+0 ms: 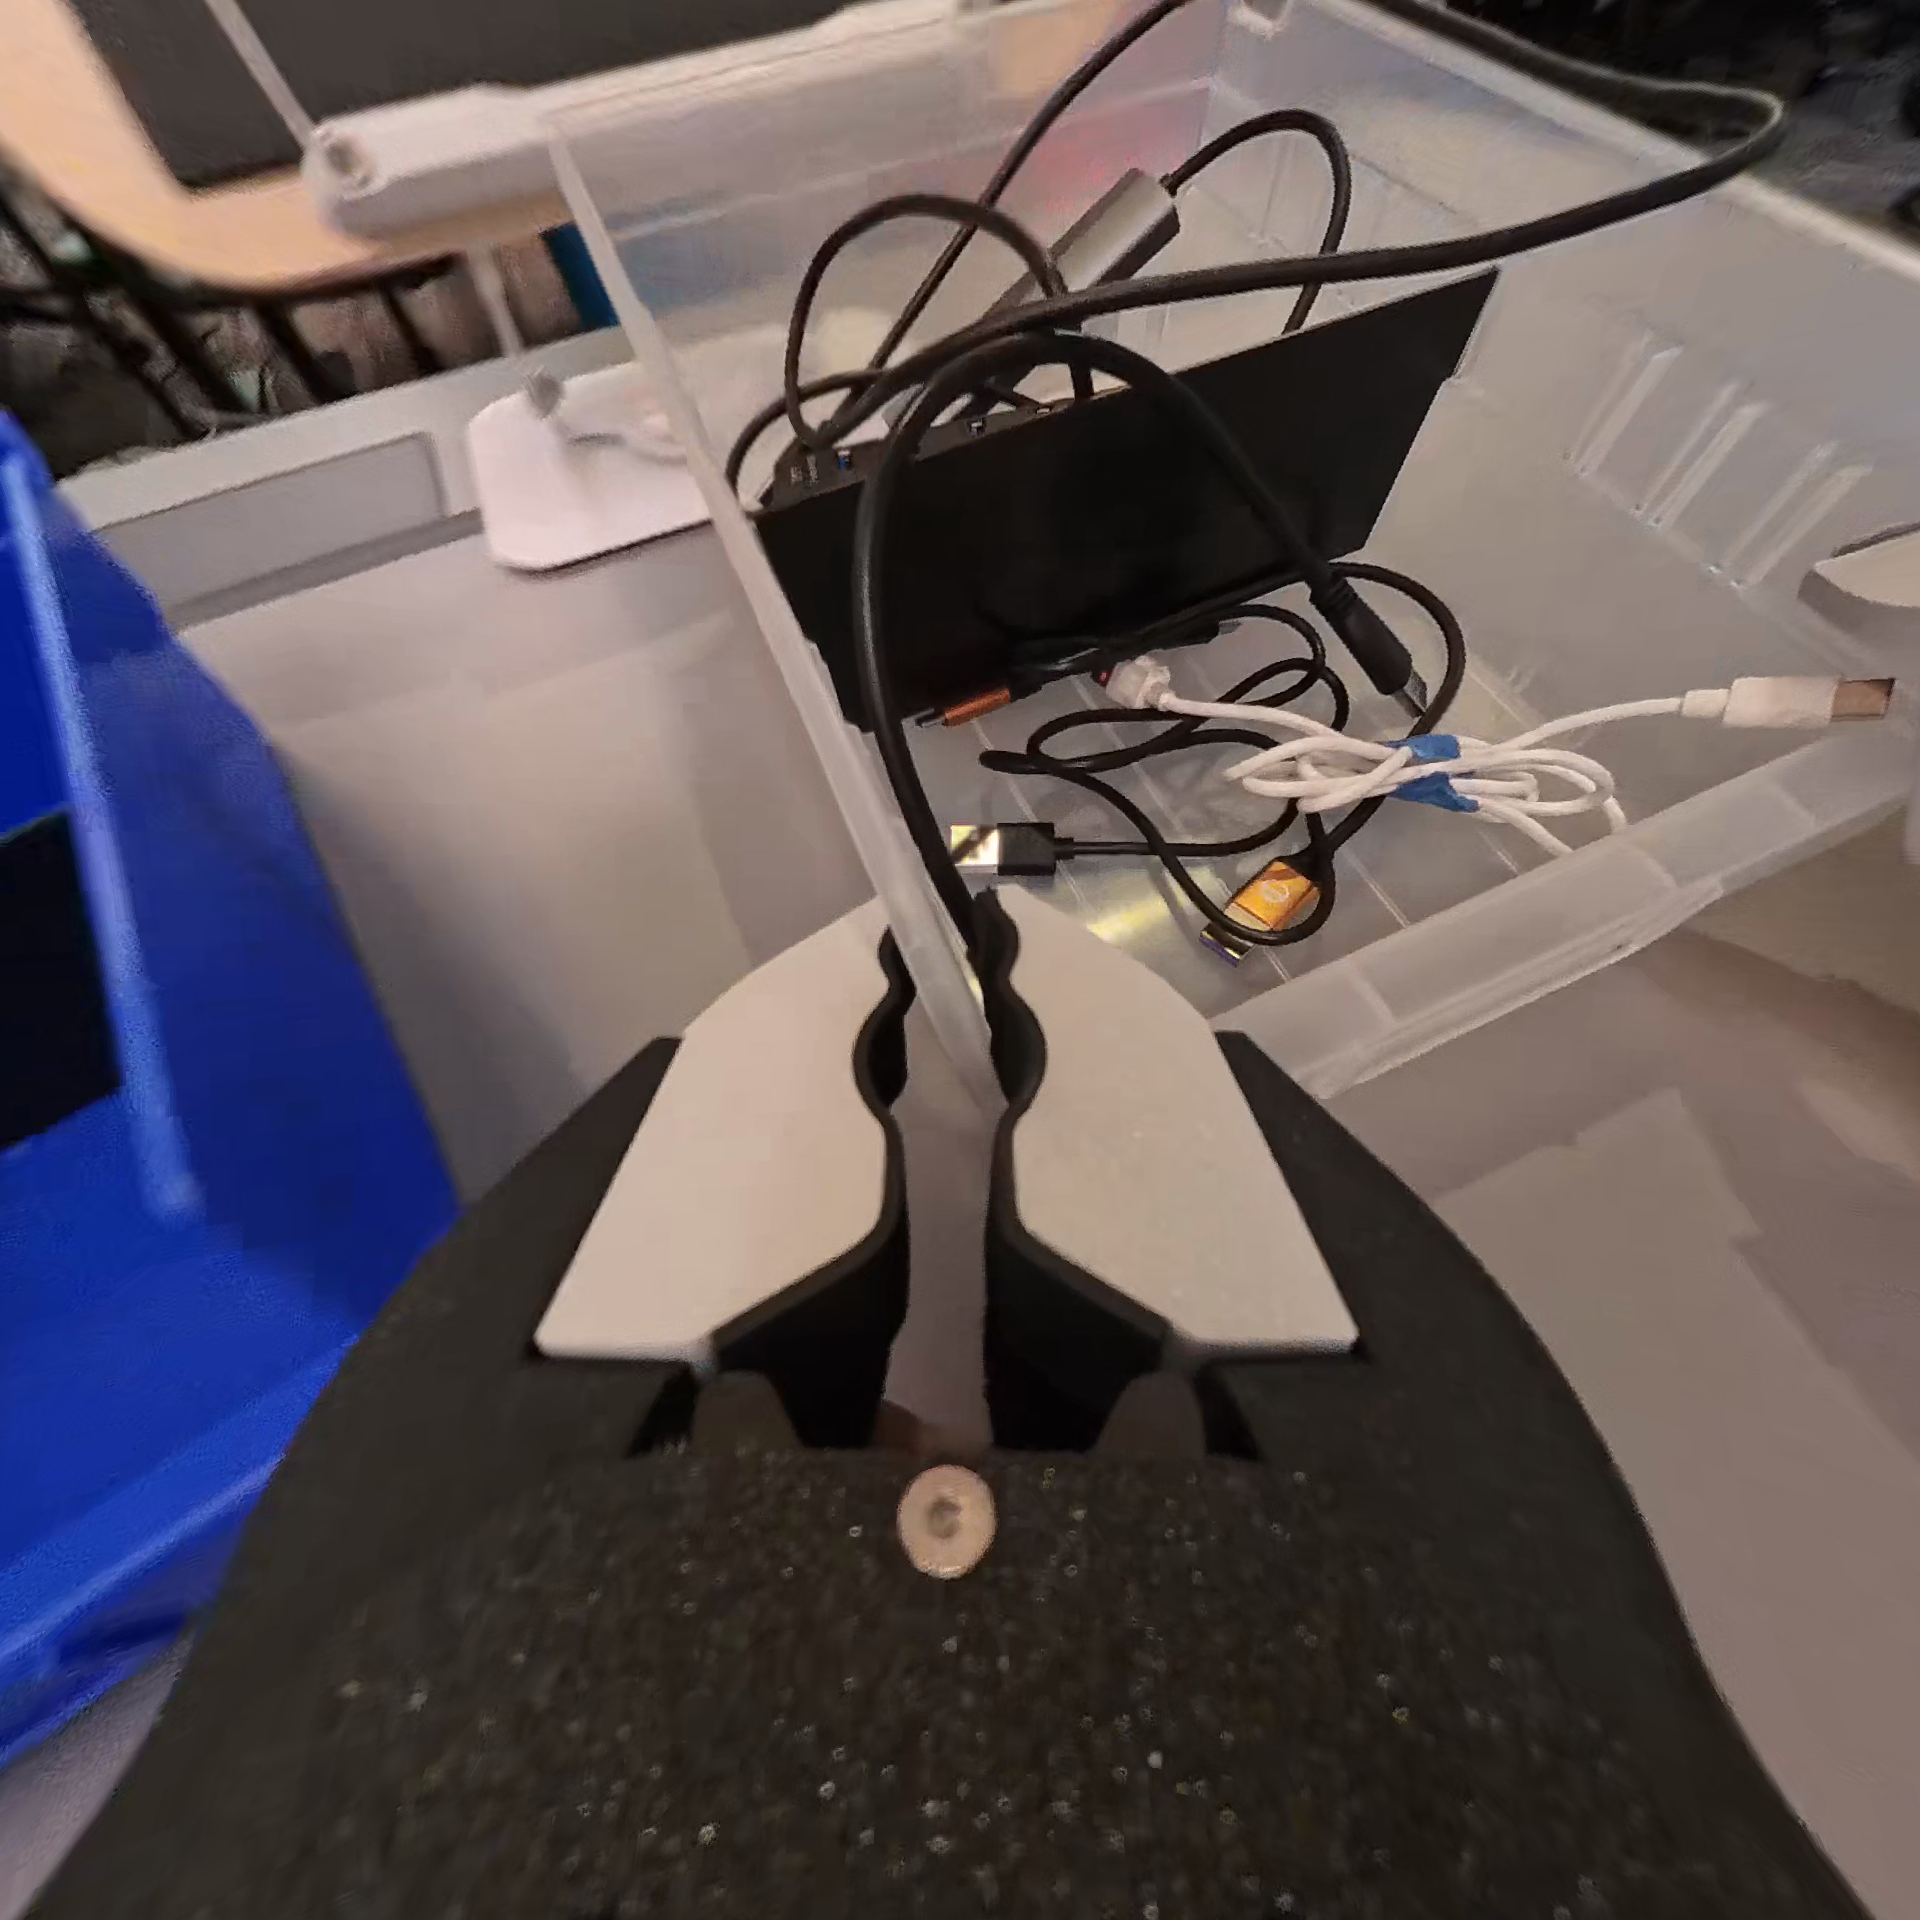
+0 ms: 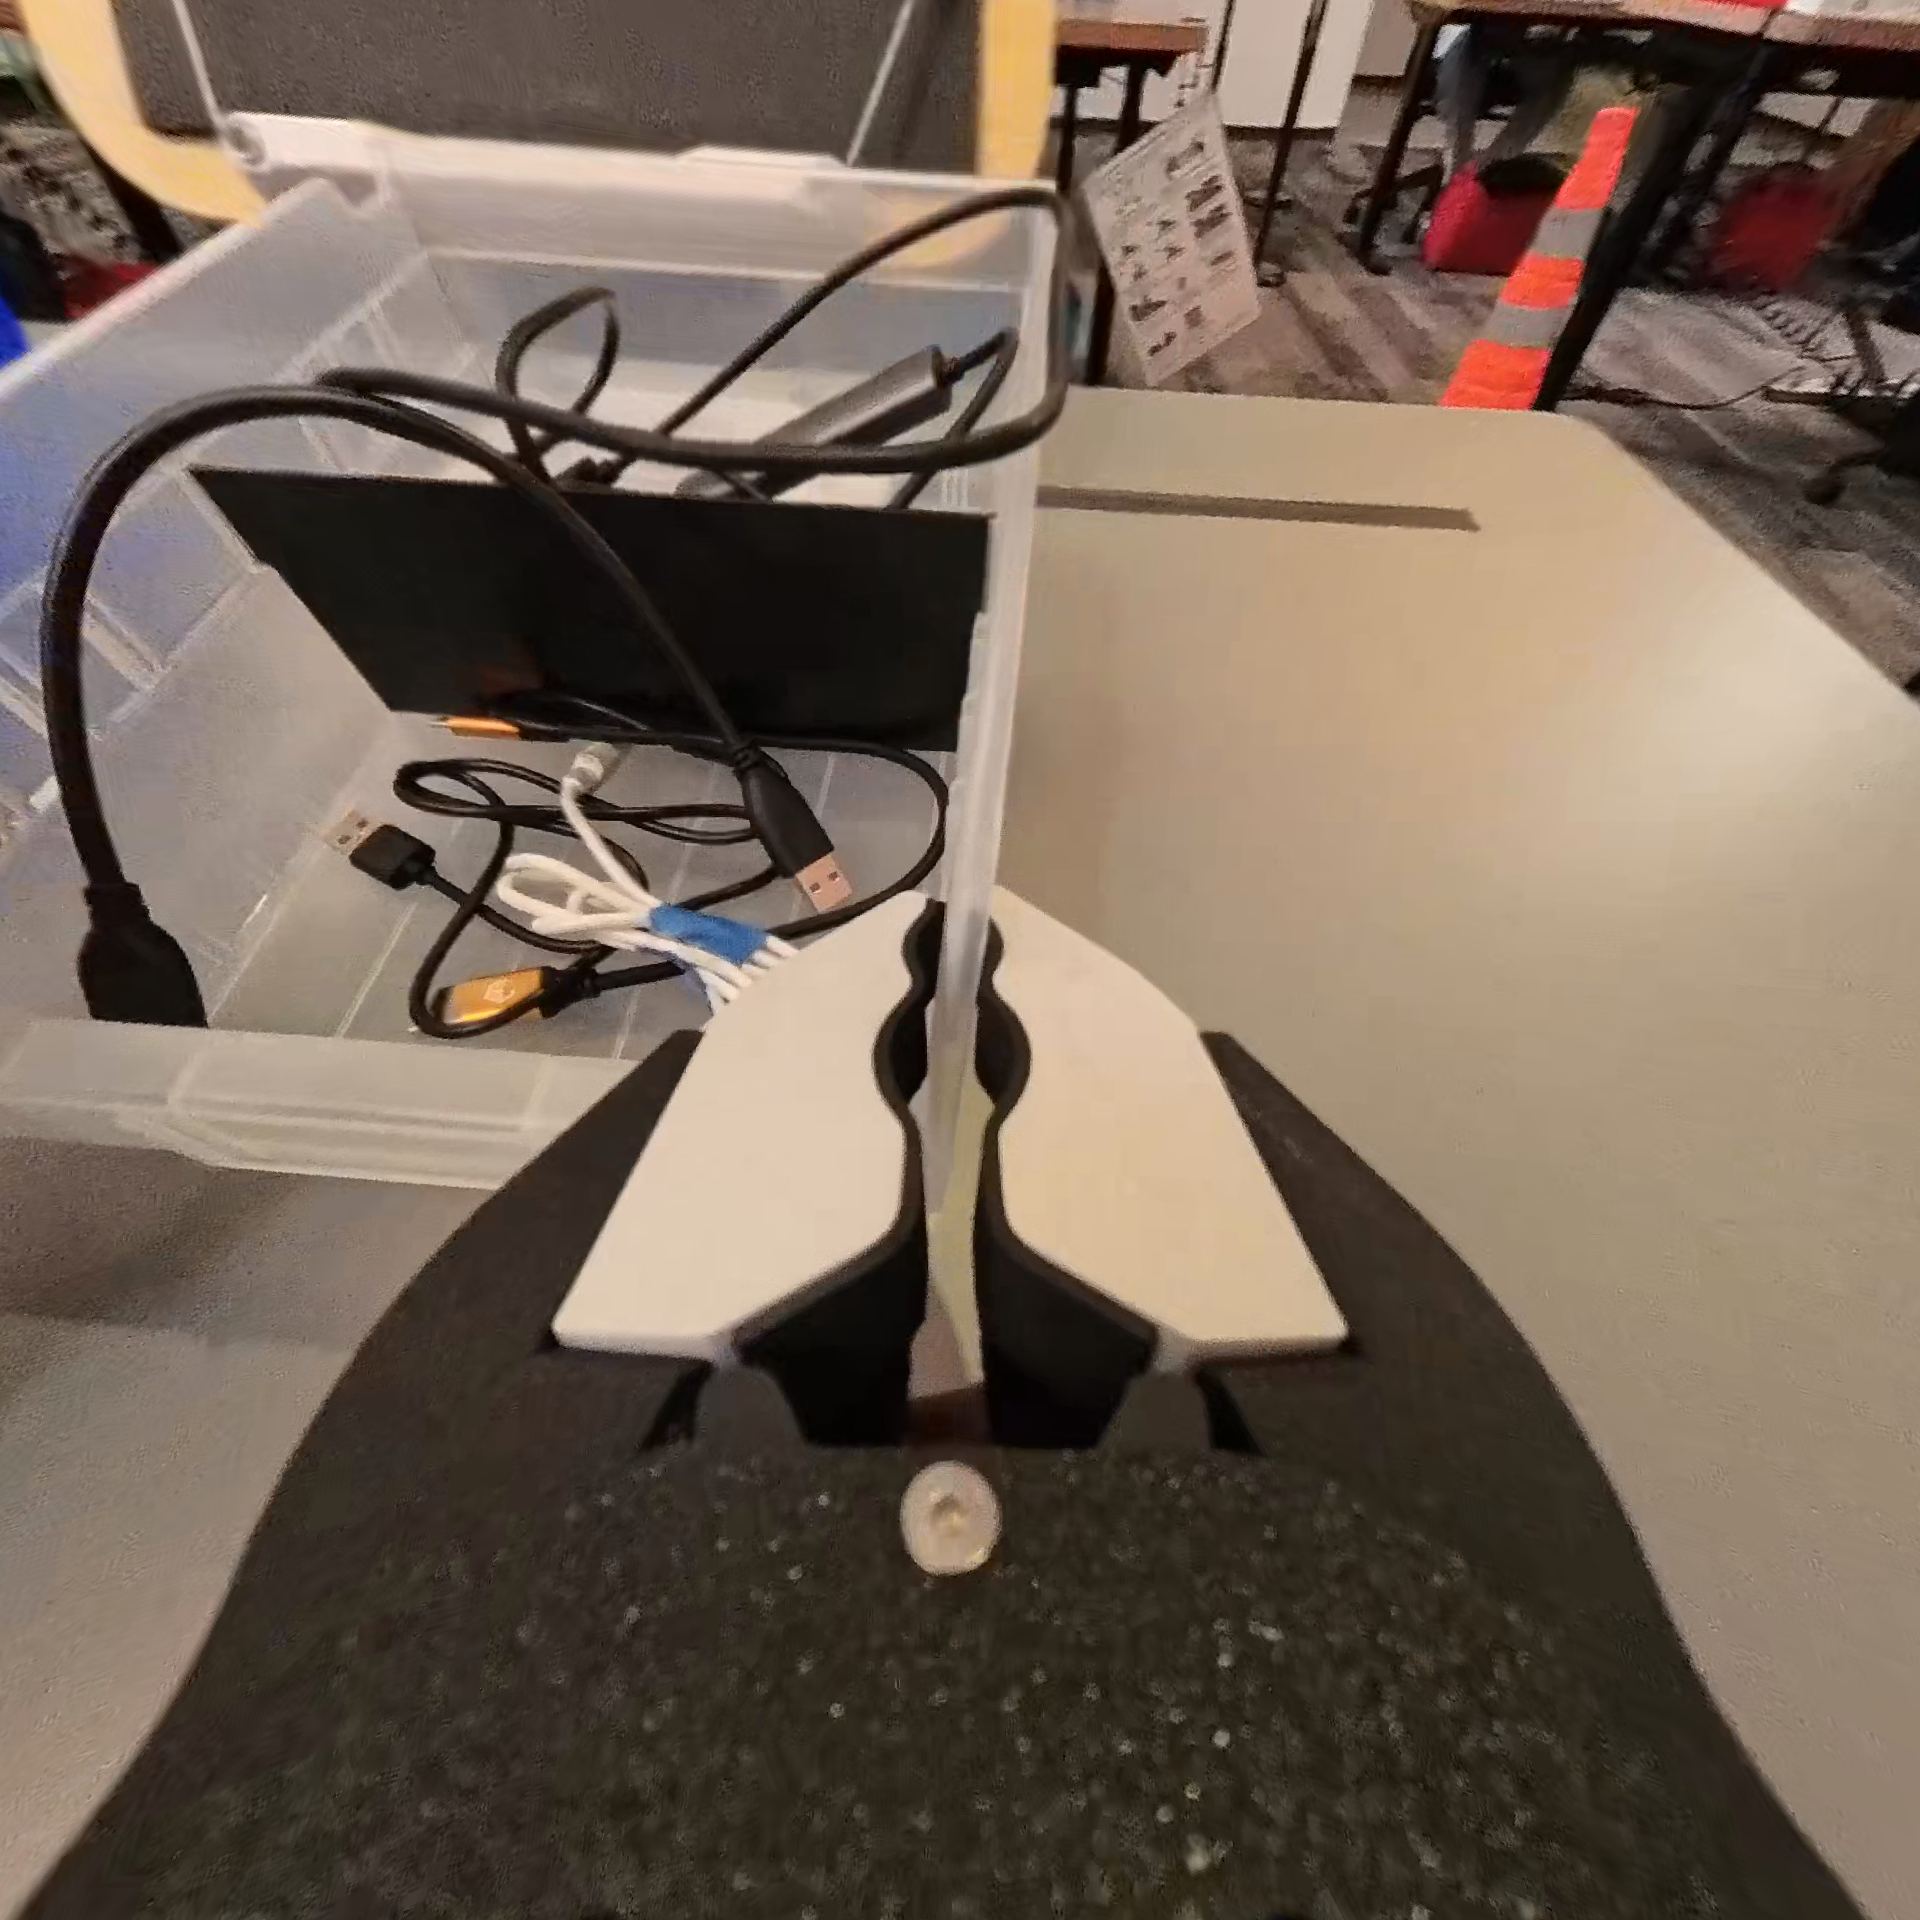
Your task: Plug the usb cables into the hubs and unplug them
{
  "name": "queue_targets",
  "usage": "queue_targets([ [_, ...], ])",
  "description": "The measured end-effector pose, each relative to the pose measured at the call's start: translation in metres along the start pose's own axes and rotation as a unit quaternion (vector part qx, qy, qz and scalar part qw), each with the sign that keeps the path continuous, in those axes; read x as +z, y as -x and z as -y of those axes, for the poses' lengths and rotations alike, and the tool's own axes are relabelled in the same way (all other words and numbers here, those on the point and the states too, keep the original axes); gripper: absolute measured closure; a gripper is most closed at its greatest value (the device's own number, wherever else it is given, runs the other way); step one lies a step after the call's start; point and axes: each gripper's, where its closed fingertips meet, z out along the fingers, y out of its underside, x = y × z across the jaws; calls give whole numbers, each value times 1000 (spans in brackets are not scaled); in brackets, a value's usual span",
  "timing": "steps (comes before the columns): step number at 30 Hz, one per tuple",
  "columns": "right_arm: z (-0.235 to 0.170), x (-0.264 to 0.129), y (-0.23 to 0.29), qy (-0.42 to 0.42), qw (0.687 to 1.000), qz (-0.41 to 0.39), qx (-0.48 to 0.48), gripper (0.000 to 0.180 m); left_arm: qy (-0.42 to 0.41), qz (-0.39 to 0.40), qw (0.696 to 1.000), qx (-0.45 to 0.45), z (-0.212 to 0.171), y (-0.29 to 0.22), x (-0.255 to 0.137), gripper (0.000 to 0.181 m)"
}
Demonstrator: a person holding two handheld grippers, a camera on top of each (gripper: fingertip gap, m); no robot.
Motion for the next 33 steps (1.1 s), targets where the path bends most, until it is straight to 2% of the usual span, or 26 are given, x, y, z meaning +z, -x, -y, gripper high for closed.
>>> queue_targets([
  [4,-8,16,31,27,999,37,-21,177,16,11,999,-31,-22,22,-8,168],
  [7,-9,24,35,26,998,47,-18,176,26,8,1000,3,-25,24,-11,163],
  [9,-10,26,36,19,998,65,-13,176,4,-6,1000,2,-19,20,-19,156],
  [10,-10,25,36,18,997,72,-22,174,-17,-21,1000,-10,-15,17,-27,153],
  [12,-11,18,32,14,995,80,-53,154,-56,-32,997,-38,-8,23,-51,147],
  [14,-14,7,29,6,992,94,-83,144,-95,4,993,-65,-3,56,-81,145],
  [18,-16,-12,12,-17,988,79,-134,139,-126,144,968,-162,-27,183,-148,138],
  [20,-16,-16,4,-23,987,65,-147,139,-96,183,957,-203,-58,235,-165,131],
  [22,-18,-20,0,-24,986,60,-156,140,-51,187,954,-230,-82,261,-169,114],
  [26,-23,-31,3,-28,981,55,-185,140,-26,174,962,-207,-89,273,-145,128],
  [28,-22,-38,13,-42,976,68,-205,141,16,151,972,-181,-96,267,-122,152],
  [31,-17,-54,45,-72,969,120,-204,146,35,162,973,-161,-98,270,-112,173],
  [33,-8,-64,75,-86,969,166,-164,146,40,173,970,-167,-99,270,-113,175],
])
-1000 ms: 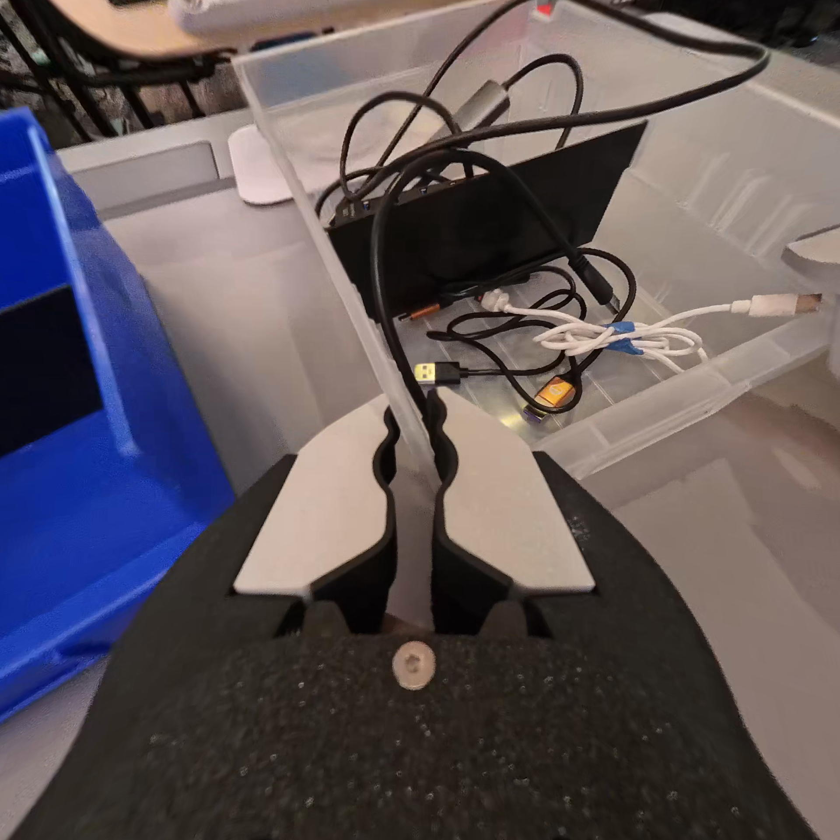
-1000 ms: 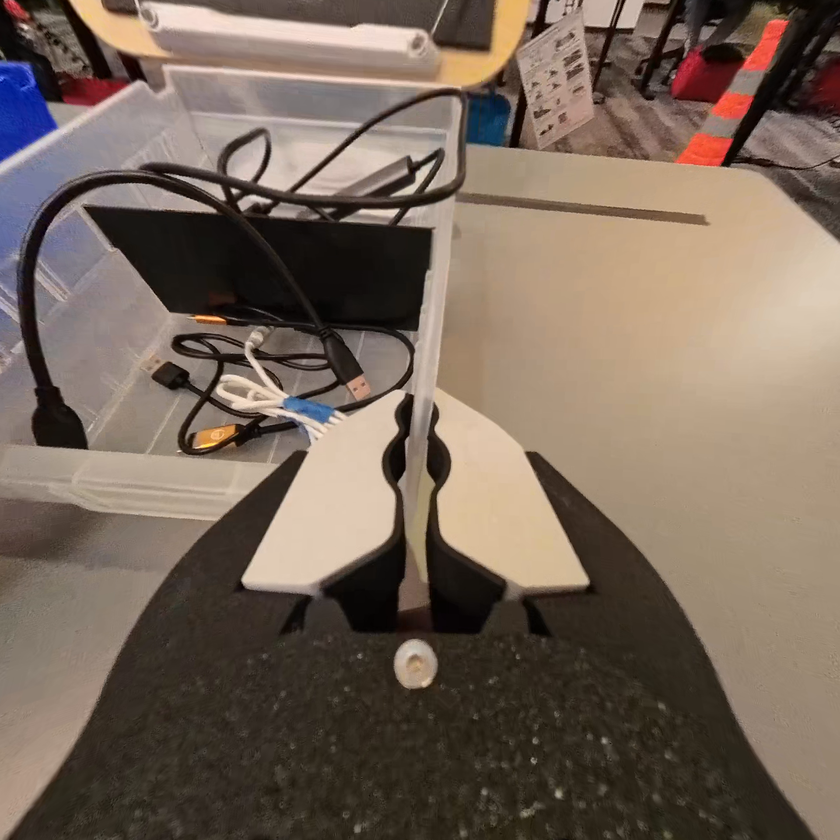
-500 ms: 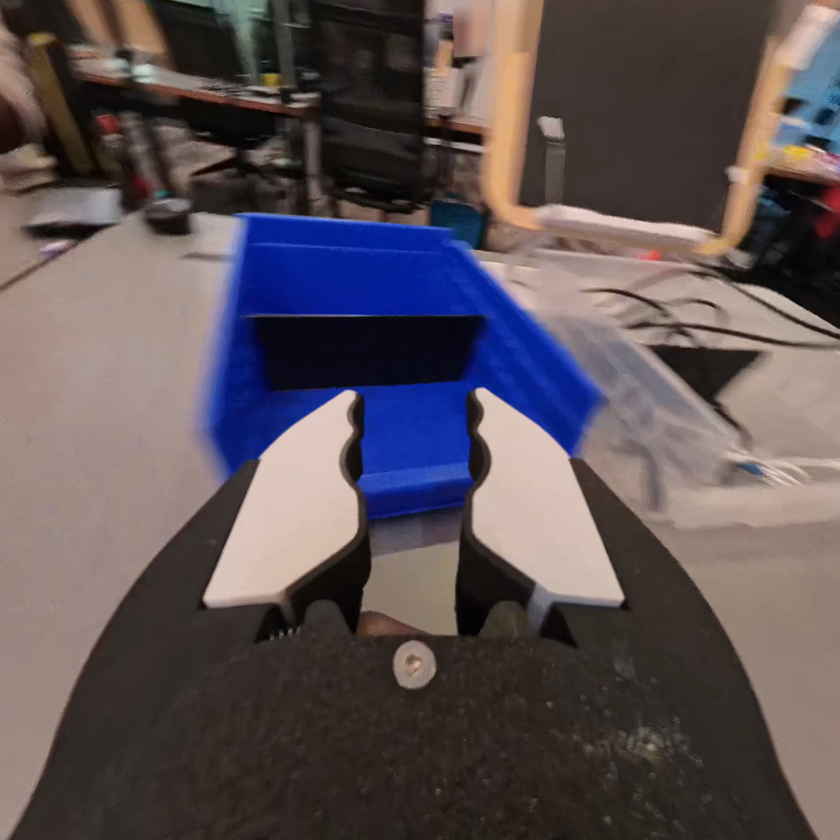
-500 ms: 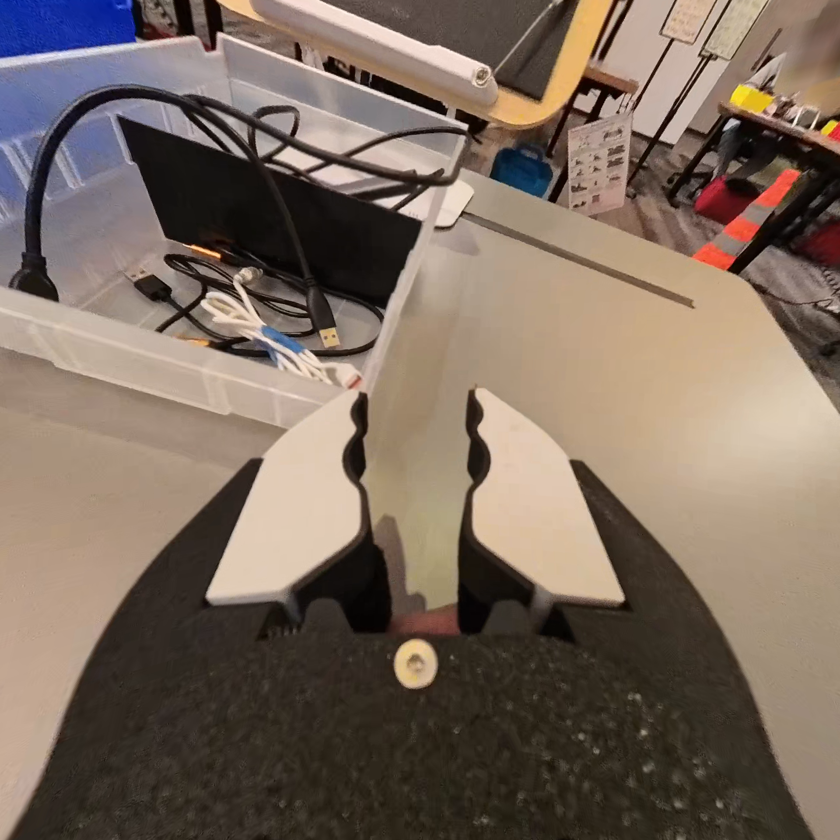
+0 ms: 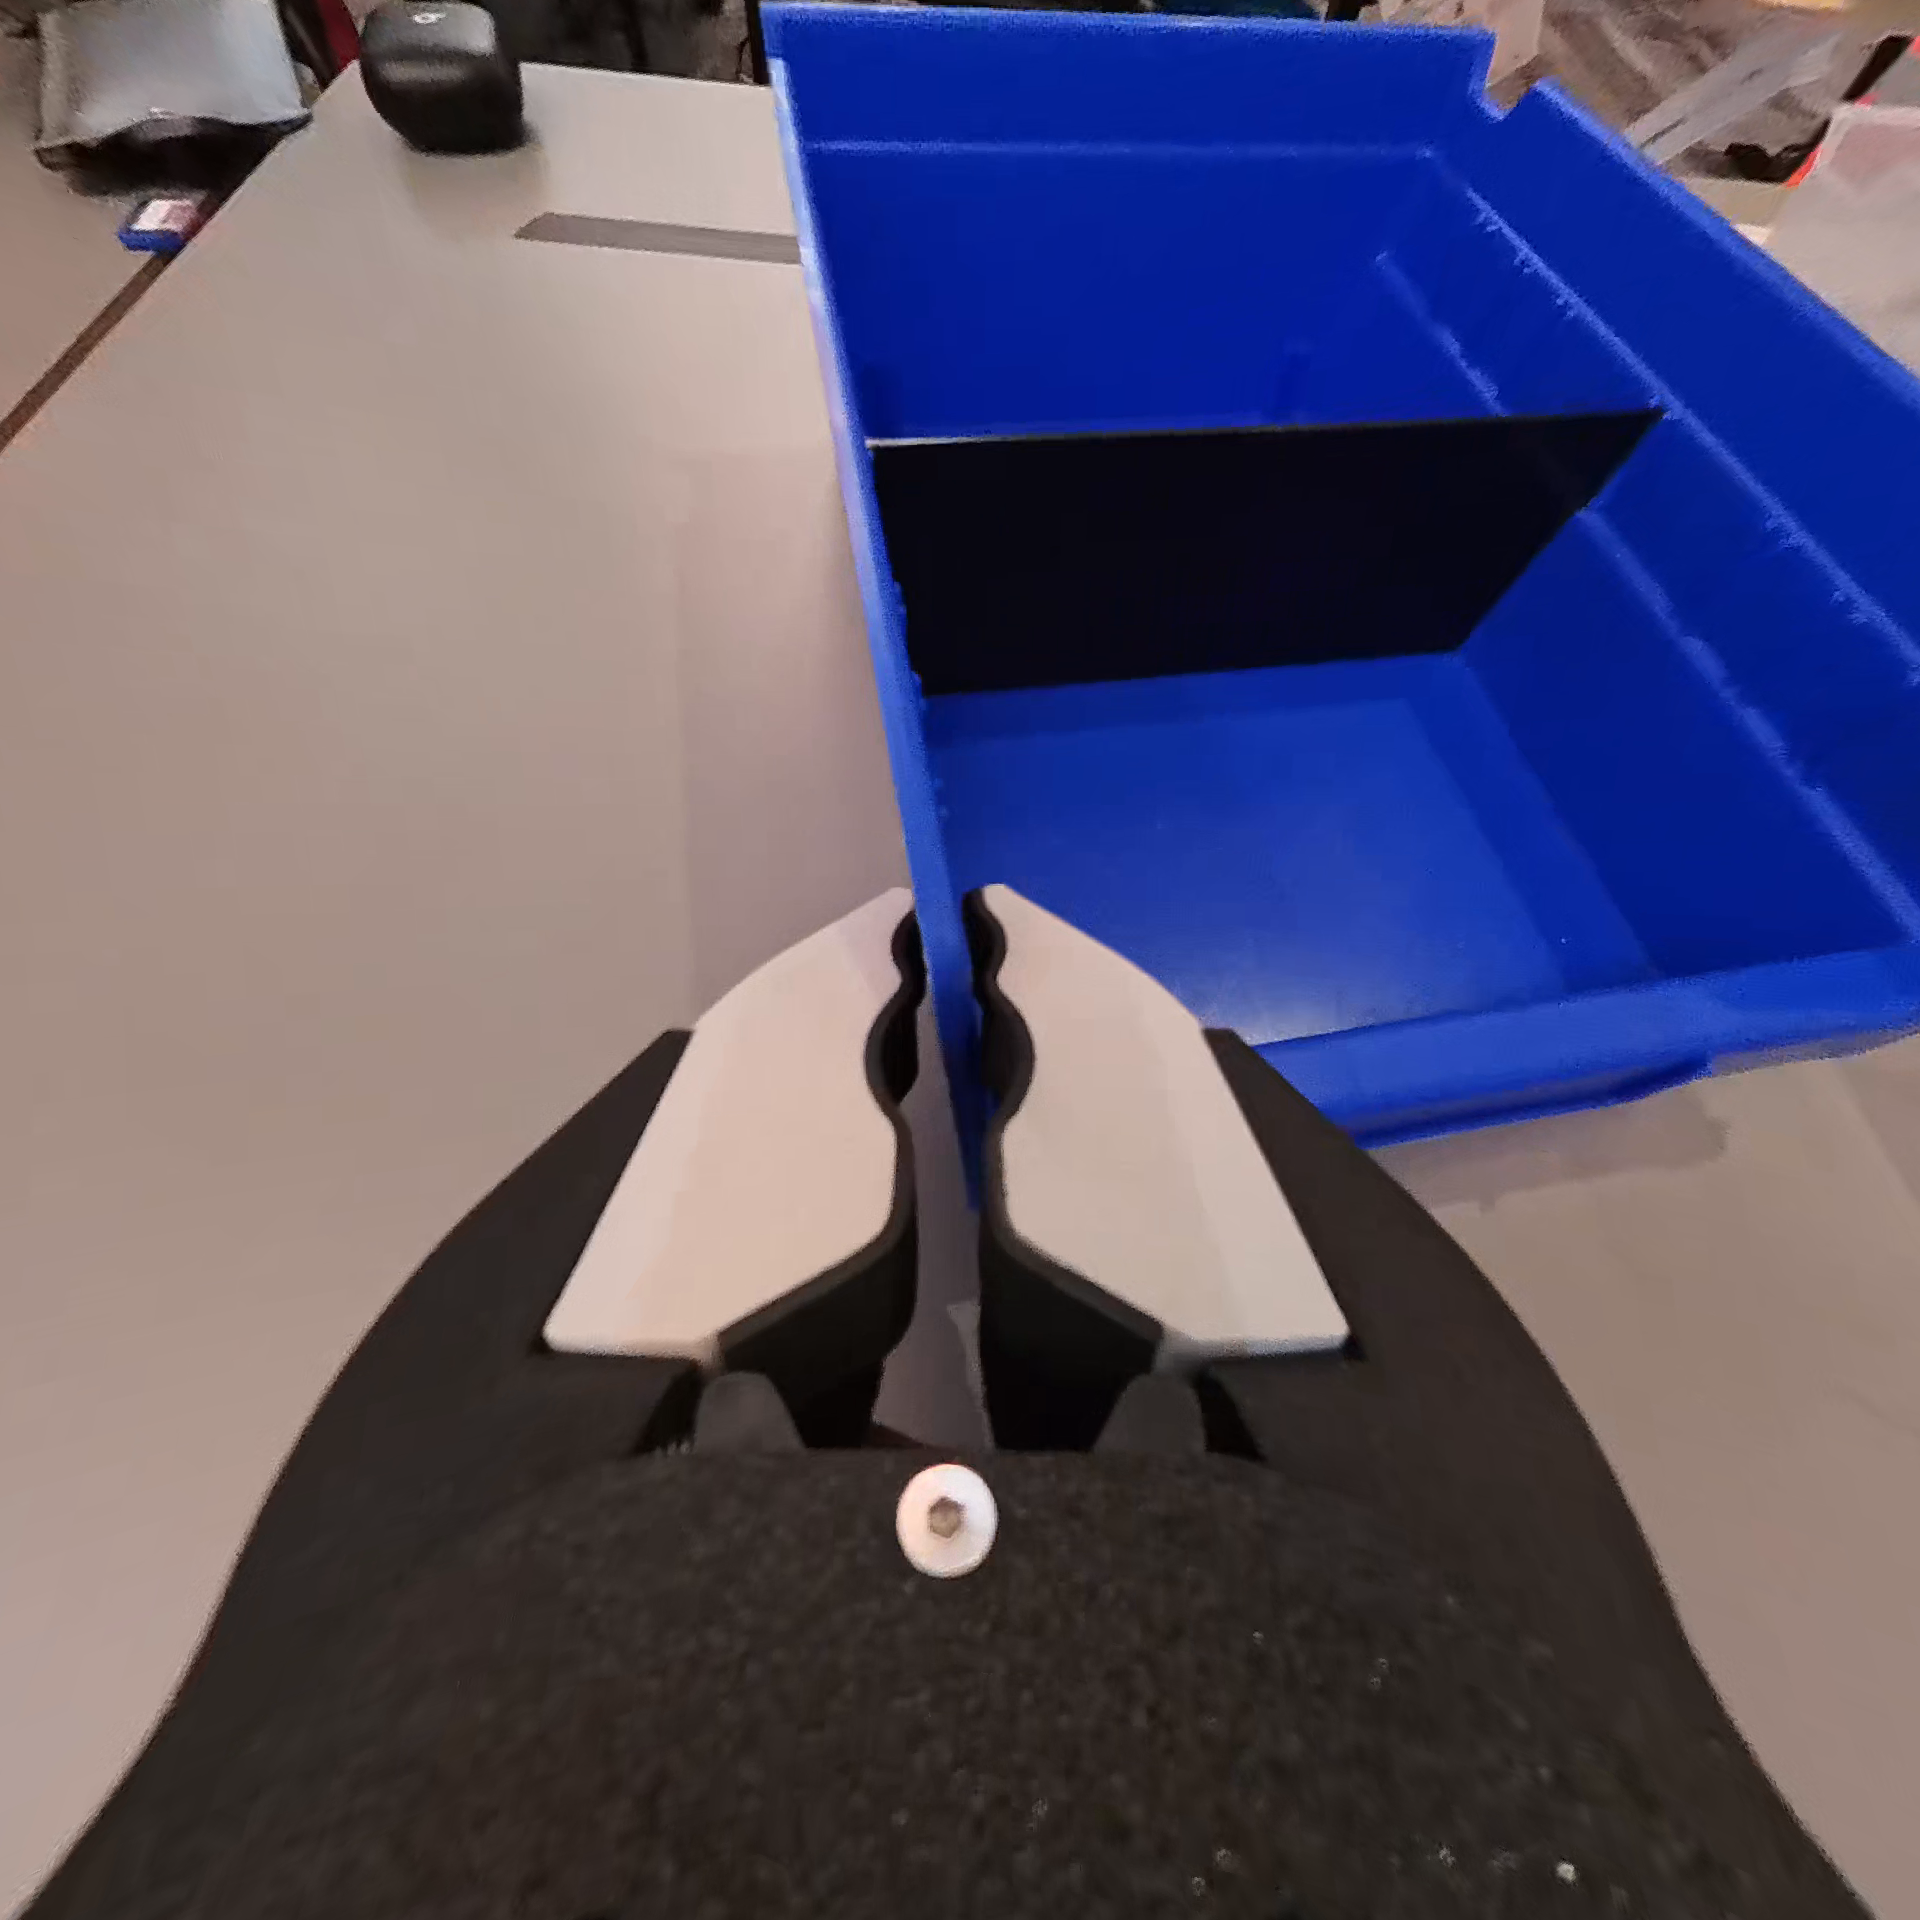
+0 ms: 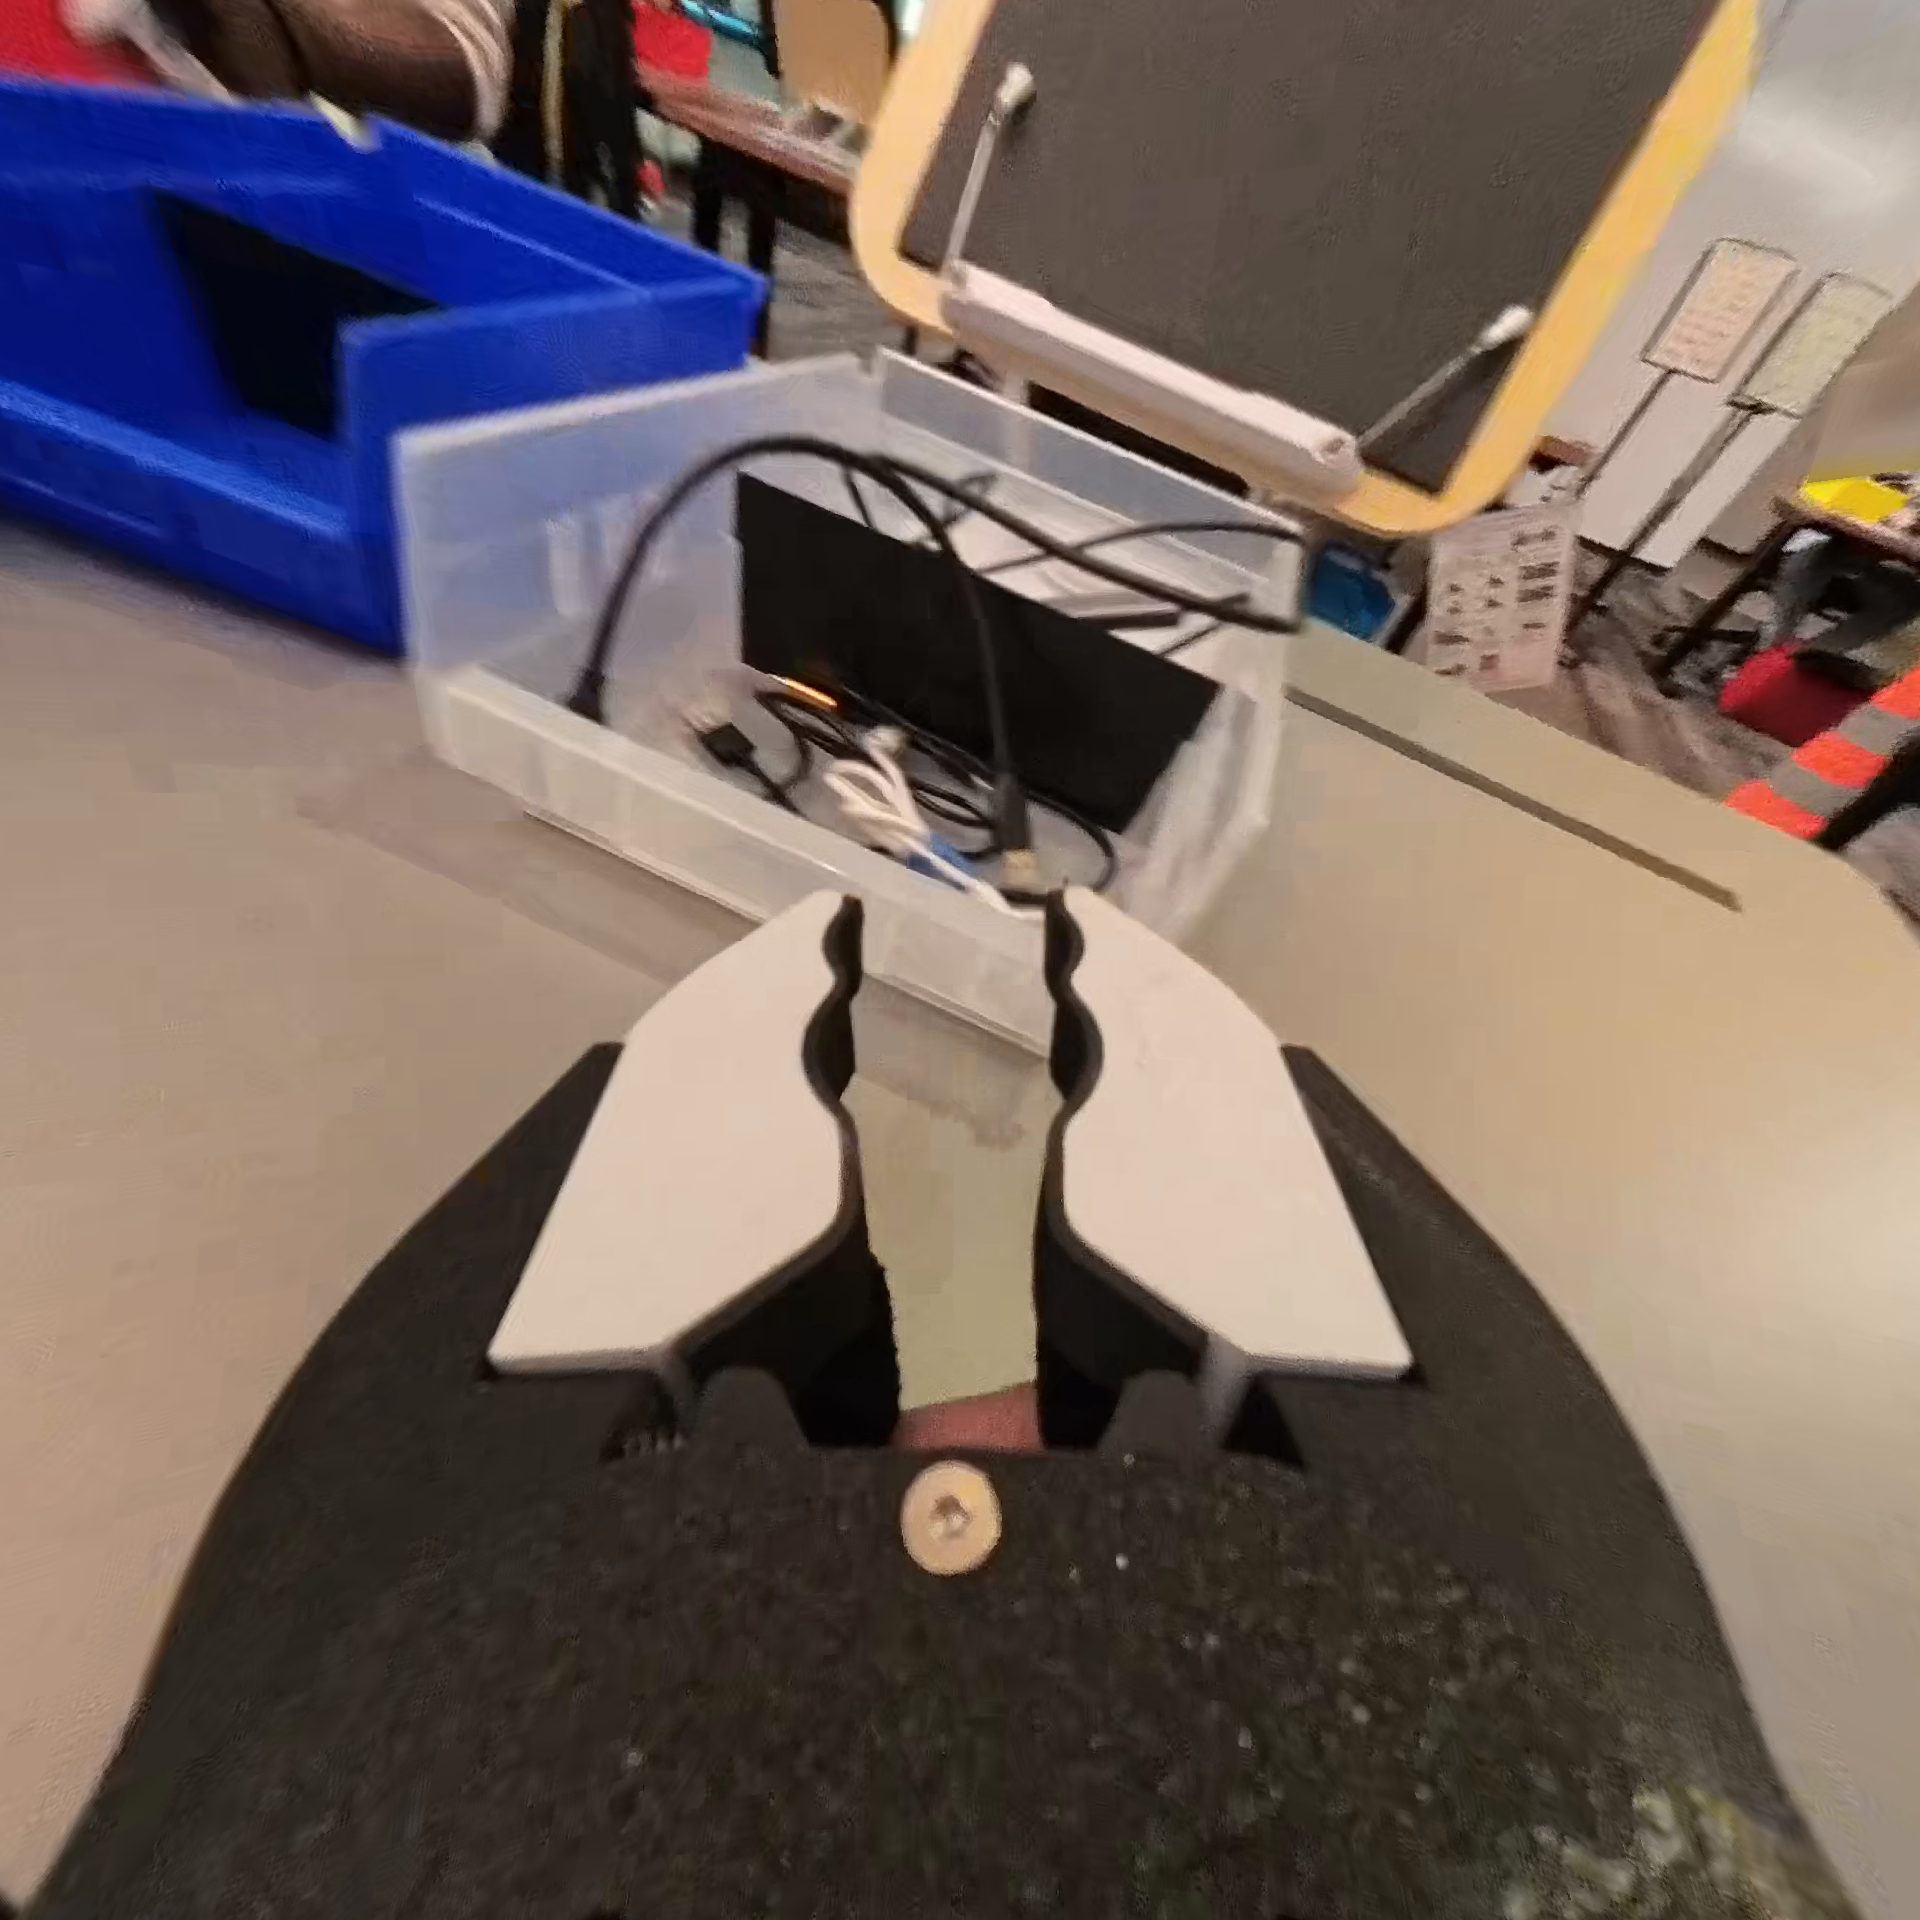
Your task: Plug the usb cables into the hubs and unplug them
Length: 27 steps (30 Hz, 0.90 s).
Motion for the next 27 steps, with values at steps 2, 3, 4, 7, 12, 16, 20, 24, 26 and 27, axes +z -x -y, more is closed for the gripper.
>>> queue_targets([
  [2,15,6,38,-13,998,52,36,146,6,7,1000,6,-5,-1,-7,175],
  [3,19,10,61,-11,995,83,49,146,8,9,1000,9,-8,-2,-12,176],
  [4,22,14,85,-5,992,116,55,146,10,10,1000,9,-12,-2,-18,176],
  [7,28,30,149,13,982,187,22,142,12,11,1000,5,-26,-4,-42,176],
  [12,40,73,185,66,985,153,43,140,19,15,999,-24,-49,-6,-80,177],
  [16,23,97,196,145,974,129,119,173,18,22,999,-22,-57,-5,-94,178],
  [20,26,89,202,145,967,166,125,176,15,22,999,-27,-58,-6,-97,178],
  [24,67,64,179,19,985,139,100,153,16,23,999,-28,-56,-6,-92,178],
  [26,90,48,177,-62,987,127,78,153,17,23,999,-26,-54,-9,-87,178],
  [27,97,46,182,-86,987,122,63,153,19,24,999,-23,-52,-10,-85,178],
])
